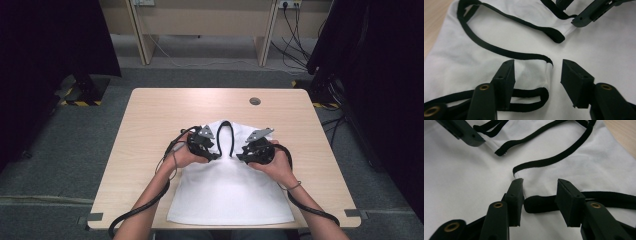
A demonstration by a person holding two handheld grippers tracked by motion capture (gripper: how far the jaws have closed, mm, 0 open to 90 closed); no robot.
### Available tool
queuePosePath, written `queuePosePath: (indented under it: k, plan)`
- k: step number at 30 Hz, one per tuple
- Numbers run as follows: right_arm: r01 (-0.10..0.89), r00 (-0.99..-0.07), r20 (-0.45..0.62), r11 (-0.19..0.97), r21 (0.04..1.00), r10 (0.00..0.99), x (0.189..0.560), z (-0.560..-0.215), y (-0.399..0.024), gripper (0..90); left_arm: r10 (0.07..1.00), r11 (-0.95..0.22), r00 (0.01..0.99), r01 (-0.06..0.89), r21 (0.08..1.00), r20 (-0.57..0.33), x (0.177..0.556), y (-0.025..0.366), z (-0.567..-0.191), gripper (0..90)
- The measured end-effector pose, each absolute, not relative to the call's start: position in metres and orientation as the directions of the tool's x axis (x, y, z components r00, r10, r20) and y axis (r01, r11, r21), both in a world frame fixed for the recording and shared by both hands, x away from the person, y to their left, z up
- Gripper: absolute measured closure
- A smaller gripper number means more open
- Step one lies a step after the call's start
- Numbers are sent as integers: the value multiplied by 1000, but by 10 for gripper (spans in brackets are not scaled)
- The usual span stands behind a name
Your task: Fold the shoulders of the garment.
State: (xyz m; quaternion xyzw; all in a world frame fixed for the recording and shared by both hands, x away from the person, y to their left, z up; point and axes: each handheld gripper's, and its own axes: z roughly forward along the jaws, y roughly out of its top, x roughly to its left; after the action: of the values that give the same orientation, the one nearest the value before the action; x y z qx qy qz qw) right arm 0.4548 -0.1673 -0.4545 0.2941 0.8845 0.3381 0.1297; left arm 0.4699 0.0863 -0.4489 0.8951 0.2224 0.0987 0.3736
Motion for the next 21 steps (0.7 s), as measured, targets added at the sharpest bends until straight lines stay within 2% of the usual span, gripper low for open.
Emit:
queuePosePath:
  k: [11,21]
  plan:
    - [508,-725,32,503,699,688,460,-452,-191,348,618,-448,786,366,816,-14,461,116,-440,205]
    - [557,-669,87,419,717,738,464,-445,-227,234,725,-295,682,428,854,-91,464,159,-439,152]
